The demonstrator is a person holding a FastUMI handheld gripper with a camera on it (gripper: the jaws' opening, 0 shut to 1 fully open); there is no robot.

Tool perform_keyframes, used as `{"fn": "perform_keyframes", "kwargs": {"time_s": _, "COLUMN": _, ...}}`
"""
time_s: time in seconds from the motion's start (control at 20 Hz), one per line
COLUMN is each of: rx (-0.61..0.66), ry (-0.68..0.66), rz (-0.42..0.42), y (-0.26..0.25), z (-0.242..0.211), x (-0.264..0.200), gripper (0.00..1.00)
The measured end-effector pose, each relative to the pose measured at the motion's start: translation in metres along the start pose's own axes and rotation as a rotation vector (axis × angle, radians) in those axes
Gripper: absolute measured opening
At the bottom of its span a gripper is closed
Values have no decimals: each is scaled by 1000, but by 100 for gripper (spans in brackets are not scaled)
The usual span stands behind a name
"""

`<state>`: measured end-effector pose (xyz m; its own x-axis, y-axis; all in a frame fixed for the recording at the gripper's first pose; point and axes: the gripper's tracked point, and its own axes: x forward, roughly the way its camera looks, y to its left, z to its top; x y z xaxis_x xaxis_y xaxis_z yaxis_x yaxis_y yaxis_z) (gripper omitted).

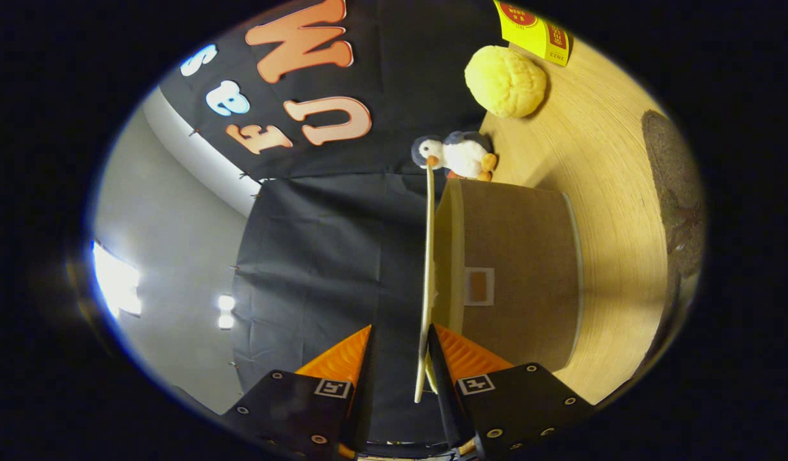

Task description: Open the storage box then place both shoes into the box .Put the left shoe in first, then the right shoe, with the right side of both shoes facing outward in a uniform manner.

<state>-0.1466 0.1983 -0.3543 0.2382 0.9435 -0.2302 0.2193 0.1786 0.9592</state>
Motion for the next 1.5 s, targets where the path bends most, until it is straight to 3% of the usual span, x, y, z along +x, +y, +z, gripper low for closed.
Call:
{"fn": "perform_keyframes", "kwargs": {"time_s": 0.05, "rx": 33, "ry": 43, "rz": -49, "y": -12, "z": -9, "x": 5, "gripper": 46}}
{"fn": "perform_keyframes", "kwargs": {"time_s": 0.15, "rx": 100, "ry": 49, "rz": -13, "y": -2, "z": -11, "x": 16, "gripper": 46}}
{"fn": "perform_keyframes", "kwargs": {"time_s": 0.2, "rx": 80, "ry": 14, "rz": -4, "y": 7, "z": -7, "x": 21, "gripper": 36}}
{"fn": "perform_keyframes", "kwargs": {"time_s": 0.4, "rx": -6, "ry": -29, "rz": -30, "y": 34, "z": 4, "x": 25, "gripper": 11}}
{"fn": "perform_keyframes", "kwargs": {"time_s": 0.5, "rx": -43, "ry": -33, "rz": -17, "y": 53, "z": 6, "x": 30, "gripper": 5}}
{"fn": "perform_keyframes", "kwargs": {"time_s": 0.9, "rx": -215, "ry": -1, "rz": -1, "y": 121, "z": -14, "x": 63, "gripper": 6}}
{"fn": "perform_keyframes", "kwargs": {"time_s": 1.05, "rx": -284, "ry": 15, "rz": -57, "y": 130, "z": -18, "x": 89, "gripper": 8}}
{"fn": "perform_keyframes", "kwargs": {"time_s": 1.3, "rx": -342, "ry": 30, "rz": -78, "y": 146, "z": -38, "x": 128, "gripper": 9}}
{"fn": "perform_keyframes", "kwargs": {"time_s": 1.5, "rx": -330, "ry": 24, "rz": -121, "y": 149, "z": -49, "x": 158, "gripper": 14}}
